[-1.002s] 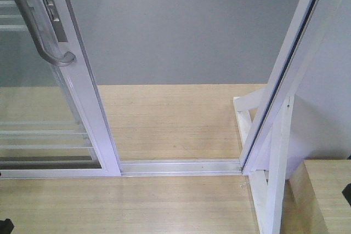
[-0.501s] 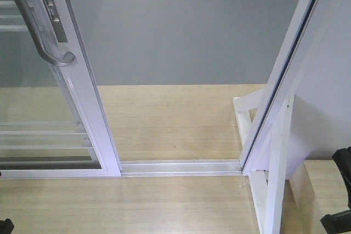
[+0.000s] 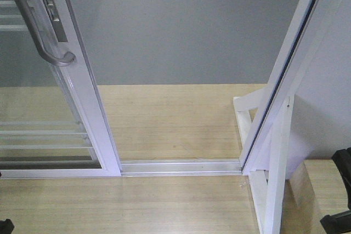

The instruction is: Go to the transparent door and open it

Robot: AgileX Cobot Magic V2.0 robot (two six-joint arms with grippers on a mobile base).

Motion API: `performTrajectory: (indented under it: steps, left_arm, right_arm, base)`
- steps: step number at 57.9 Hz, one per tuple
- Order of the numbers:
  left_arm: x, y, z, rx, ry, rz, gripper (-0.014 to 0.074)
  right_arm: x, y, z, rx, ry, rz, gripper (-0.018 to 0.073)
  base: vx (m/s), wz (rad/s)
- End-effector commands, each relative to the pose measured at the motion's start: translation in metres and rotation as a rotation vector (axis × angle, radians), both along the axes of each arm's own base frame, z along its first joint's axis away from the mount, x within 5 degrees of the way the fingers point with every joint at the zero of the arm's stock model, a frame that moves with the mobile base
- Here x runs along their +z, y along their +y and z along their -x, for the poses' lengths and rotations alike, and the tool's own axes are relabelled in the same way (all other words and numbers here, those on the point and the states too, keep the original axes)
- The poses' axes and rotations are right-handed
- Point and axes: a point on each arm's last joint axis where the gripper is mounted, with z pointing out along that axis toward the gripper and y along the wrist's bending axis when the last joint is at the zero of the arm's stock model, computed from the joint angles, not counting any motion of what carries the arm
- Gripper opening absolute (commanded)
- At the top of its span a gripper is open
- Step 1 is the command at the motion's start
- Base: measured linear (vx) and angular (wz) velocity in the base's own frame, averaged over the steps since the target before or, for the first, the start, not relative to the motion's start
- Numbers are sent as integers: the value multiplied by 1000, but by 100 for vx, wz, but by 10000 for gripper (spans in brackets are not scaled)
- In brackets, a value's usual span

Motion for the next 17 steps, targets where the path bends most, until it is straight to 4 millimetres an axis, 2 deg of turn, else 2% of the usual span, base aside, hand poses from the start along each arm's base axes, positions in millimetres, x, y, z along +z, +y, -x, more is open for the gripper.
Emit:
performTrajectory:
  steps: [1, 17]
  left_arm:
    - [4, 1, -1, 9, -76, 18, 3]
    - [4, 1, -1, 9, -76, 18, 3]
  right_arm:
    - [7, -1, 1, -8, -93, -10, -3]
    - [7, -1, 1, -8, -93, -10, -3]
  base:
    - [0, 0]
    - [0, 0]
